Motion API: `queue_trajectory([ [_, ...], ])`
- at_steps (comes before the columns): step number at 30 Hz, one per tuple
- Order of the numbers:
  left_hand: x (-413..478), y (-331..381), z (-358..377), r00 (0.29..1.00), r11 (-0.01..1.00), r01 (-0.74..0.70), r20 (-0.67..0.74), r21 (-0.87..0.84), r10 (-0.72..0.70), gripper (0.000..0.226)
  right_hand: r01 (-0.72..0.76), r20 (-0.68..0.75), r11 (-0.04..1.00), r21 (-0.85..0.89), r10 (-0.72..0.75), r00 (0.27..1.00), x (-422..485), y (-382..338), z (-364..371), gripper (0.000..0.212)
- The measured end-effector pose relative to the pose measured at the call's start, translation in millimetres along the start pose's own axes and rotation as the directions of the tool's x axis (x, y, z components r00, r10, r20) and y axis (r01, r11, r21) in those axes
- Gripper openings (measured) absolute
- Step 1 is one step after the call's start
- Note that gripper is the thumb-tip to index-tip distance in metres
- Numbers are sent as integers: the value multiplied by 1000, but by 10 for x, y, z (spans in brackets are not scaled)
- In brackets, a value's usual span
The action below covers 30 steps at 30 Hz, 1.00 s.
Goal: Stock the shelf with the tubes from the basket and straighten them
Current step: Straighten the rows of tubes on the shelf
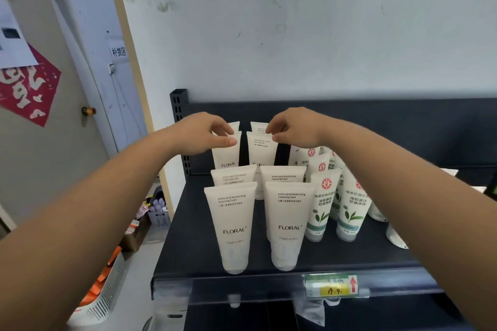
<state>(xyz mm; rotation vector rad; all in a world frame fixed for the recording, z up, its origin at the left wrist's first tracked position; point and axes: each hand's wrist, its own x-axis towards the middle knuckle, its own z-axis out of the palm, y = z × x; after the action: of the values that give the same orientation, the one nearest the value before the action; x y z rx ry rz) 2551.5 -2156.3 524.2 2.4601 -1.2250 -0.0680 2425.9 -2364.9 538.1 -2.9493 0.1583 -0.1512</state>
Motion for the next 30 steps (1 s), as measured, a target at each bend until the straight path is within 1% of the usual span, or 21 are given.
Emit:
queue_trajectory([
  [1,67,-45,29,999,1000,22,-46,-7,-22,43,-14,2,999,-43,14,1000,90,4,40,35],
  [3,194,-136,114,993,996,83,-84,35,-80,48,-41,32,993,-113,45,998,245,12,122,41],
  [5,288,-208,213,987,982,152,-75,115,-144,49,-51,56,984,-170,61,997,355,17,194,42],
  [6,319,-230,255,985,976,165,-68,144,-157,45,-49,57,982,-182,61,997,393,19,226,40],
  [8,359,-246,314,989,979,143,-59,143,-136,32,-52,39,986,-159,59,998,434,38,260,33],
  [11,353,-217,307,994,993,109,-11,36,-109,18,-39,11,991,-129,40,999,410,103,233,27],
  [14,317,-150,270,995,997,74,69,25,-76,15,-30,40,995,-92,33,999,309,206,171,31],
  [16,274,-89,252,996,996,30,81,80,-36,17,-33,67,998,-54,36,997,228,272,139,35],
  [18,219,-56,226,997,989,3,75,149,-15,22,-12,91,999,-34,15,996,167,308,123,33],
  [19,189,-52,214,997,989,1,82,151,-13,22,5,102,999,-37,-2,995,139,303,118,33],
  [23,84,-35,181,984,999,10,176,34,-16,23,54,132,996,-76,-44,990,9,218,87,29],
  [27,23,39,185,986,995,-12,165,102,-5,21,27,127,998,-54,-20,992,-132,229,63,24],
  [30,-30,55,175,983,995,-18,184,96,0,22,24,133,998,-56,-16,991,-187,265,64,19],
])
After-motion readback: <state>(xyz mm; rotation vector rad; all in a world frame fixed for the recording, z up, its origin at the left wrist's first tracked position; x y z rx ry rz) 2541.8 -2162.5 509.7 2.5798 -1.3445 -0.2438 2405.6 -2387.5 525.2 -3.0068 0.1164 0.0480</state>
